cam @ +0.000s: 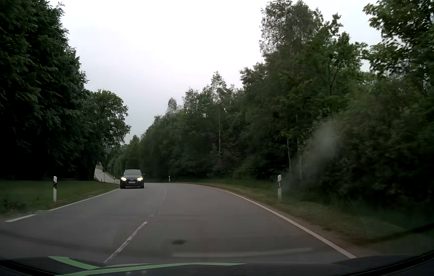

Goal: Follow the waypoints while adhering to traffic rules and regulations

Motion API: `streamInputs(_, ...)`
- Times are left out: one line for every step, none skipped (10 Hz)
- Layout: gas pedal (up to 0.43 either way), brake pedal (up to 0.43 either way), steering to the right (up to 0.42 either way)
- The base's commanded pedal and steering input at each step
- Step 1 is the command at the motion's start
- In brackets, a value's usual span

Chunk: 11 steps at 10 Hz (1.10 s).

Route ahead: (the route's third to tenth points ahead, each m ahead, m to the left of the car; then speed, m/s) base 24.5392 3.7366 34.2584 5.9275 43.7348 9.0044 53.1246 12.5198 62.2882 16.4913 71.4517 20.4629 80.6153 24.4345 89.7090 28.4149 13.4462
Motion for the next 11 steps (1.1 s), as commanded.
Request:
streamInputs(0.079,0.0,-0.037)
streamInputs(0.079,0.0,-0.038)
streamInputs(0.079,0.0,-0.04)
streamInputs(0.079,0.0,-0.043)
streamInputs(0.079,0.0,-0.043)
streamInputs(0.067,0.0,-0.044)
streamInputs(0.067,0.0,-0.045)
streamInputs(0.02,0.0,-0.045)
streamInputs(0.0,0.0,-0.045)
streamInputs(0.0,0.0,-0.046)
streamInputs(0.0,0.0,-0.045)
